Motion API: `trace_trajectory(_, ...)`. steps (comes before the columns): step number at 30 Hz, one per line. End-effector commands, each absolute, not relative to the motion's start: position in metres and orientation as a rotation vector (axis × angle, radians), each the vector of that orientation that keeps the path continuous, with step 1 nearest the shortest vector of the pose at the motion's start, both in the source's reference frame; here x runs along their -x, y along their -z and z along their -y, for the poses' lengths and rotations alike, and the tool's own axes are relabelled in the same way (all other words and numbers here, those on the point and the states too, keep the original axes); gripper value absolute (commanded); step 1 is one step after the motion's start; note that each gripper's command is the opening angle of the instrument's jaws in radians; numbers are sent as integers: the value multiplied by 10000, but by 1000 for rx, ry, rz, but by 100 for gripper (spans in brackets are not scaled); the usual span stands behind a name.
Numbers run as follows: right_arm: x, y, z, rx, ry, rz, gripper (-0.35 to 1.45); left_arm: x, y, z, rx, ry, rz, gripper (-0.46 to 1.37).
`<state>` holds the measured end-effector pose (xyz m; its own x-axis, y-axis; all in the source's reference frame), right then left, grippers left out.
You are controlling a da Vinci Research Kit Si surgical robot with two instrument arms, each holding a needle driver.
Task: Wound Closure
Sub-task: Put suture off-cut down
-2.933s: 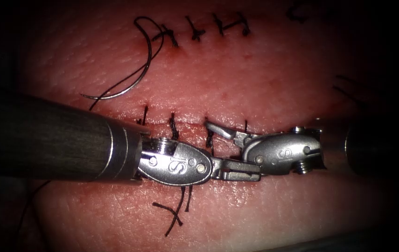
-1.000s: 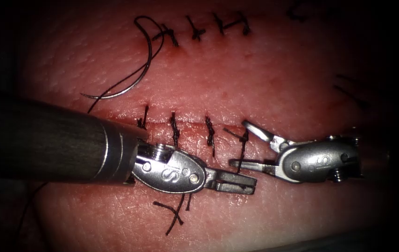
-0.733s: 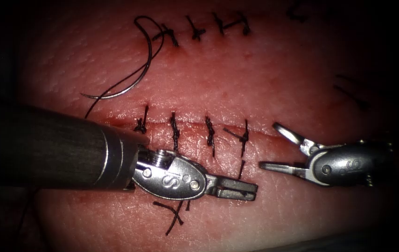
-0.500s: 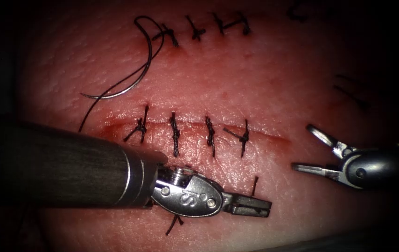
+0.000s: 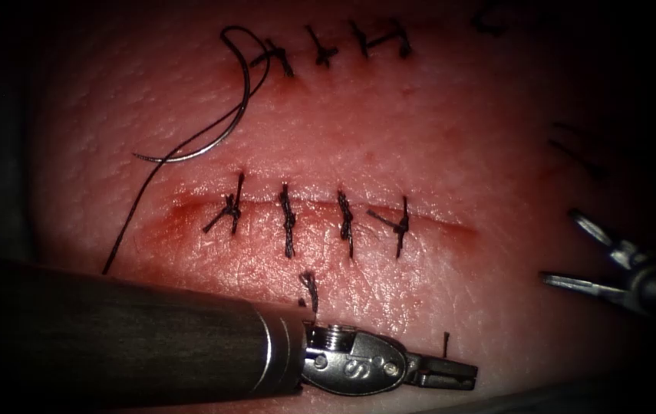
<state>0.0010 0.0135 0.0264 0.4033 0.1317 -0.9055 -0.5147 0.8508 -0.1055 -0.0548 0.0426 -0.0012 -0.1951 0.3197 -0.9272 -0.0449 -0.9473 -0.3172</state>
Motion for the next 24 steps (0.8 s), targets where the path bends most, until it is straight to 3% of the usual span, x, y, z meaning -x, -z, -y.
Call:
trace_trajectory(1,-11,-265,-135,394,-416,-1090,143,548,10,-424,1831,-2243,332,-35)
trace_trajectory(8,-17,-261,-134,391,-418,-1089,143,545,-13,-407,1747,-2323,301,-29)
trace_trajectory(9,-19,-259,-133,388,-417,-1091,143,544,-15,-406,1733,-2317,295,-17)
trace_trajectory(10,-20,-258,-132,385,-416,-1093,143,542,-17,-406,1721,-2313,282,11)
trace_trajectory(12,-23,-256,-132,379,-413,-1098,143,540,-18,-407,1696,-2304,256,26)
trace_trajectory(14,-26,-255,-131,377,-412,-1100,143,536,-20,-408,1661,-2297,197,53)
trace_trajectory(16,-27,-255,-131,376,-411,-1102,143,534,-20,-409,1635,-2290,162,49)
trace_trajectory(19,-26,-256,-131,375,-411,-1102,142,526,-21,-410,1609,-2279,135,65)
trace_trajectory(24,-27,-254,-130,375,-412,-1101,143,510,-21,-409,1585,-2279,112,63)
